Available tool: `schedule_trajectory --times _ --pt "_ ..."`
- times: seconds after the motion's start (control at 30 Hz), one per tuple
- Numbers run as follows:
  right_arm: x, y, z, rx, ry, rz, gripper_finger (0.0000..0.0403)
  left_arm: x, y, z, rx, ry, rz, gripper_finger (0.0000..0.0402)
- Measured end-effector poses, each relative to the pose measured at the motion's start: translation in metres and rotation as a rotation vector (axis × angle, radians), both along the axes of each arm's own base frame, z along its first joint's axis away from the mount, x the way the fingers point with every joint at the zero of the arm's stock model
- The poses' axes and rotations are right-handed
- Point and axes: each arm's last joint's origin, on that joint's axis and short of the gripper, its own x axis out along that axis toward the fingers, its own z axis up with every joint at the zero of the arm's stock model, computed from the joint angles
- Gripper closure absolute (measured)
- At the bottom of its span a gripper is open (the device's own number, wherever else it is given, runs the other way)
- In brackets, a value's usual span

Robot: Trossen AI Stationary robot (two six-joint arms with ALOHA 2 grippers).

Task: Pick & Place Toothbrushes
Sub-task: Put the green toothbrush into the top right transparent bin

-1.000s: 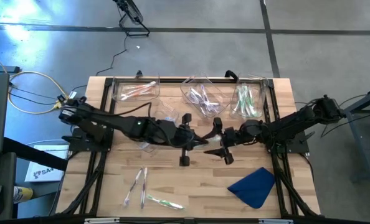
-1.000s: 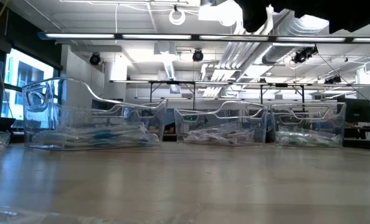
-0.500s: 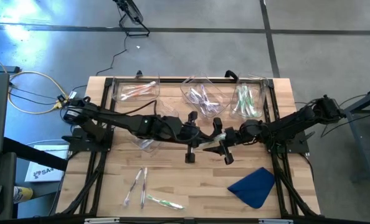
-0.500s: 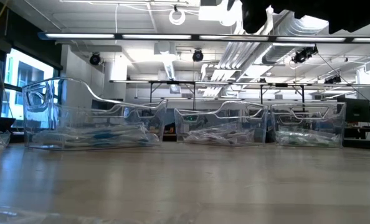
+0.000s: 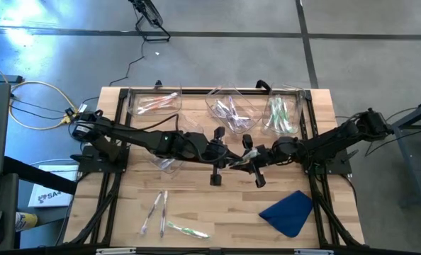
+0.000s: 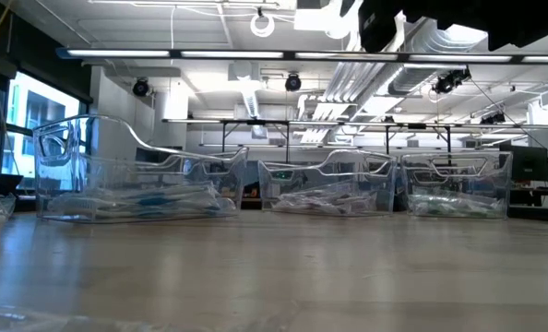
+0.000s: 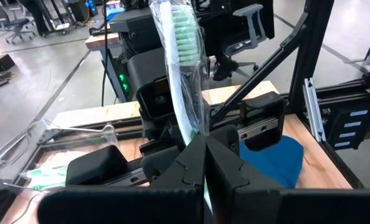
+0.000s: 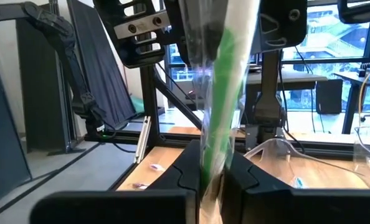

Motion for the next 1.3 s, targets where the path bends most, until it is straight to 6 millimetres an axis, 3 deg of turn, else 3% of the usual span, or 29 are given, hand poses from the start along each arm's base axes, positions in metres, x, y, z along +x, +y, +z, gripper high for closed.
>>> schedule_trajectory --times 0.37,0.67,0.83,1.07,1.3 --pt "0.0 0.0 -0.001 0.015 0.015 0.002 0.0386 0.0 0.0 0.001 0.062 -0.008 -0.014 0.0392" --pt "0.0 0.0 -0.003 0.011 0.037 0.001 0.0386 -0.001 0.001 0.003 0.109 -0.017 -0.013 0.03" --pt "0.001 -0.001 -0.008 0.006 0.084 -0.028 0.0387 -0.012 0.003 0.015 0.127 -0.039 -0.015 0.0269" --pt "0.0 -0.002 -0.007 0.004 0.093 -0.046 0.0387 -0.035 0.008 0.034 0.127 -0.035 -0.014 0.0265" --pt "-0.01 -0.01 0.002 0.017 0.119 -0.079 0.0387 -0.038 0.008 0.031 0.138 0.011 -0.014 0.0266"
